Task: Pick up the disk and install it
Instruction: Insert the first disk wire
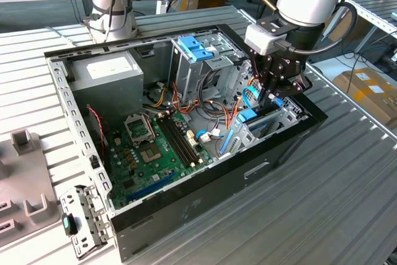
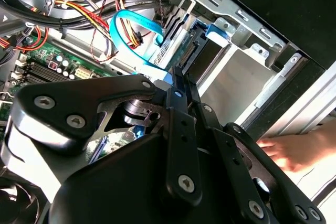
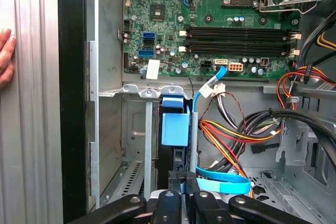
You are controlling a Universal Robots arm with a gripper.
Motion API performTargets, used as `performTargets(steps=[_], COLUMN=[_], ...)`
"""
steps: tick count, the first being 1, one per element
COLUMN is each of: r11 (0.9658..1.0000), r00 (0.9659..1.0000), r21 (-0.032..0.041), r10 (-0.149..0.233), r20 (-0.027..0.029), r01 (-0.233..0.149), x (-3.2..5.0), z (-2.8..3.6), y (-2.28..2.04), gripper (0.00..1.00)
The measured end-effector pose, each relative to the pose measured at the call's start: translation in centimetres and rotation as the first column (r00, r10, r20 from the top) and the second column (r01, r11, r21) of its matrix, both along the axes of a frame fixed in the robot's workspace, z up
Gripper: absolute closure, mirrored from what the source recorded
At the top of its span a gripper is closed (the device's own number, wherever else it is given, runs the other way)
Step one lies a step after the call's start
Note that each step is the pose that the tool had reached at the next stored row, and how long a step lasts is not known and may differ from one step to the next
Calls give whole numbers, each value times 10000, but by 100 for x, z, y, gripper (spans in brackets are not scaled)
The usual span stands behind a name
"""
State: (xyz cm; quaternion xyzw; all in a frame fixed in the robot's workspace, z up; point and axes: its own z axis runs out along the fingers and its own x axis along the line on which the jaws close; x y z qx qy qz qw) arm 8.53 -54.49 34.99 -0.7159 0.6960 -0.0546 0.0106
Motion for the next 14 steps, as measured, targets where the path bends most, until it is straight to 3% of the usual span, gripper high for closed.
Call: performTargets(steps=[14], r11=[10000], r00=[10000], r21=[13], r10=[7], r20=[0], r01=[-7], x=[-2], z=[-22], y=[-9], gripper=[84])
